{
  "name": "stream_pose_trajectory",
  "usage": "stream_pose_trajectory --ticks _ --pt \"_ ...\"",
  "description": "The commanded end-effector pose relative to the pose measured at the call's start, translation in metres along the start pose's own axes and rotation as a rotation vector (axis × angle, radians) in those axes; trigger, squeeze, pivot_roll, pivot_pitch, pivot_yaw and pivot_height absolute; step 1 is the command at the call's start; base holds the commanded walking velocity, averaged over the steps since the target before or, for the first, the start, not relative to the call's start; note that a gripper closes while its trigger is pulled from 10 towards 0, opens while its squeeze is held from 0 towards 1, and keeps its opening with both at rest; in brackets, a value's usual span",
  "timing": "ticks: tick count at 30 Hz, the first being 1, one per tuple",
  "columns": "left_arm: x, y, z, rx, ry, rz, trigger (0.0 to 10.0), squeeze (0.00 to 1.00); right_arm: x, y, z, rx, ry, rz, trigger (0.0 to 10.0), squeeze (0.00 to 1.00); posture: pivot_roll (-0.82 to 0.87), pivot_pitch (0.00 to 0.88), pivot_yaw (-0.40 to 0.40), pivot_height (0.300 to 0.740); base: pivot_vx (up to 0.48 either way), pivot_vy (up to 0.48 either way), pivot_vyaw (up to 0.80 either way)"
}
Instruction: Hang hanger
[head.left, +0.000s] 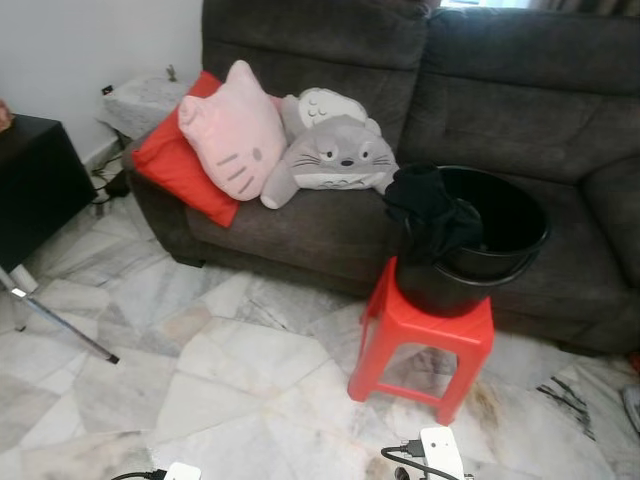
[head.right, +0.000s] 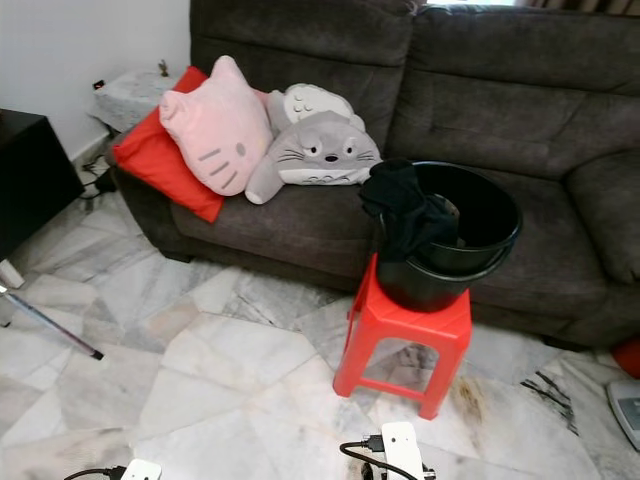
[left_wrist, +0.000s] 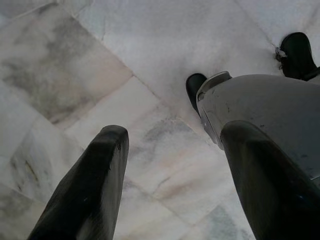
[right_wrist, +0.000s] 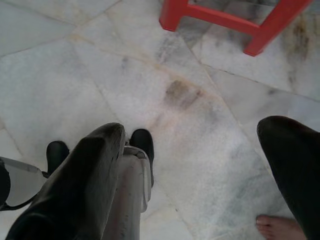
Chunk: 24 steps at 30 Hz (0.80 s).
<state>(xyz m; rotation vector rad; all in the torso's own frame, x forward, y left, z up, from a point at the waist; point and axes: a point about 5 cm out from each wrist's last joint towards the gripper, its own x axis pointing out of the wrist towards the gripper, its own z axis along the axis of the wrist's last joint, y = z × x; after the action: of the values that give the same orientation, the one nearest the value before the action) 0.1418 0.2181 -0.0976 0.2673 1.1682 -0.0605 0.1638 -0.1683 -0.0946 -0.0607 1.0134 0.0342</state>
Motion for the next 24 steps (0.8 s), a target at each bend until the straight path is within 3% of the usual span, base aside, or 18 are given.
stream_pose_trajectory --ticks 1,17,24 --pt "0.000 0.001 -0.002 0.024 0.010 -0.002 10.0 0.00 0.000 -0.001 0.000 0.004 0.001 -0.006 10.0 0.00 -0.03 0.000 -0.041 0.740 0.000 0.000 -0.64" --pt "0.000 -0.005 -0.004 0.017 0.015 -0.006 10.0 0.00 0.000 0.000 -0.001 0.001 0.003 -0.003 10.0 0.00 -0.03 0.000 -0.036 0.740 0.000 -0.038 -0.63" --pt "0.001 -0.010 -0.003 0.018 0.015 -0.008 10.0 0.00 0.000 0.000 -0.002 0.001 0.005 -0.001 10.0 0.00 -0.03 0.000 -0.034 0.740 0.350 0.000 -0.63"
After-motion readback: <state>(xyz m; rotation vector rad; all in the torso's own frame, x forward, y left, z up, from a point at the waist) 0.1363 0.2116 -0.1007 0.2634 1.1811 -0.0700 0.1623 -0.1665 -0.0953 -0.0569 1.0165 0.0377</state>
